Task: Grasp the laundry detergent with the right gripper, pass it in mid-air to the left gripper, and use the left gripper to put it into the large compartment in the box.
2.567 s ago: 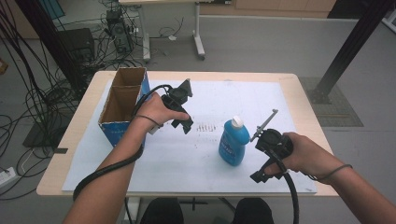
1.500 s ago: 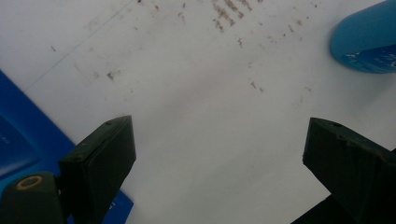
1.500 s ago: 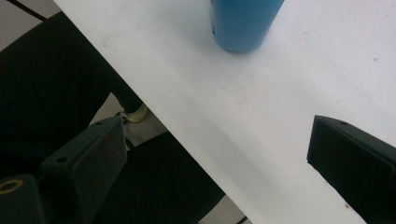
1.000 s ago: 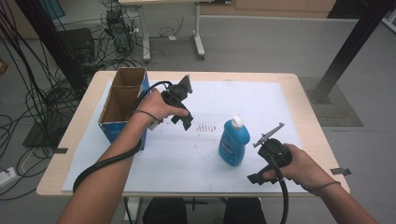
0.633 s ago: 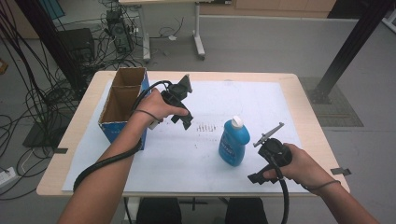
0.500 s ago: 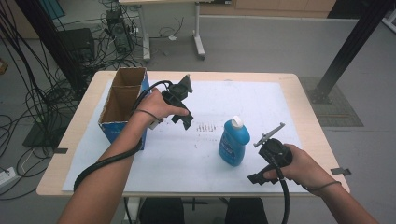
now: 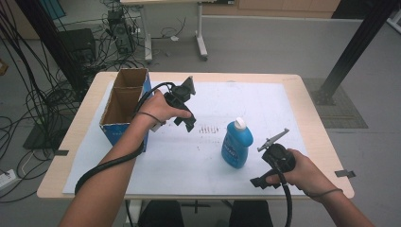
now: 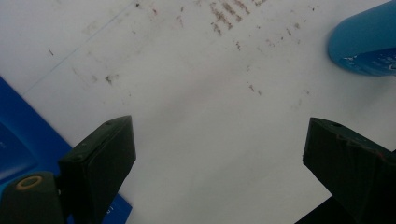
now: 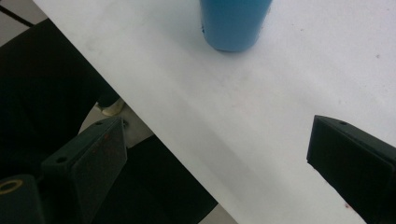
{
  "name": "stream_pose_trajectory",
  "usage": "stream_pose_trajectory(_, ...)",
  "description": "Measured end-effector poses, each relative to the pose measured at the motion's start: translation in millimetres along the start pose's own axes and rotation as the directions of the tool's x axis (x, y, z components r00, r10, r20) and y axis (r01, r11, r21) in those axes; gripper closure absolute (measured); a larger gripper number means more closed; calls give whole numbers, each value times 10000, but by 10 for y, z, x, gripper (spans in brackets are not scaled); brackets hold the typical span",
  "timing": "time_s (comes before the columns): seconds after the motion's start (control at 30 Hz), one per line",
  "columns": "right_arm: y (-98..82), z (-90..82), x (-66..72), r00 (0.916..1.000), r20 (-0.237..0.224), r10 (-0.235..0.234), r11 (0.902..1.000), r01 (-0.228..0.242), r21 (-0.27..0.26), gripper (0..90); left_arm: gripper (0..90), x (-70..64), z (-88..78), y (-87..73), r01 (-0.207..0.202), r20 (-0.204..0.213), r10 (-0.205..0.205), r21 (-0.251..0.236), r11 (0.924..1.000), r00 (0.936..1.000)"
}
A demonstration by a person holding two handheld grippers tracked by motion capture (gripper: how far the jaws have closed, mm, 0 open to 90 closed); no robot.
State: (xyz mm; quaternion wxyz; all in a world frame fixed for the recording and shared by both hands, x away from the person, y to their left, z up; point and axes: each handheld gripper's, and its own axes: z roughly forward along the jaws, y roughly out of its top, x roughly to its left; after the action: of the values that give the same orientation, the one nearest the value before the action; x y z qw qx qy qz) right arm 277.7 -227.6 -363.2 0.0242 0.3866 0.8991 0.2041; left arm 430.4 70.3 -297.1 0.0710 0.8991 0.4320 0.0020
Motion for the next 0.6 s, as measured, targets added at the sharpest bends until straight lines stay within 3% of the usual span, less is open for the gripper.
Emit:
stream_pose_trajectory(0.33,-84,149,4,9985,521,138,9957,-90,-925,41,98,39,15,-25,-22,-45,22,56,10000,10000)
stream_pose_trajectory(0.6,-153,210,-16,9976,648,257,9889,-159,-1477,39,98,39,16,-9,-13,-75,13,-3,10000,10000)
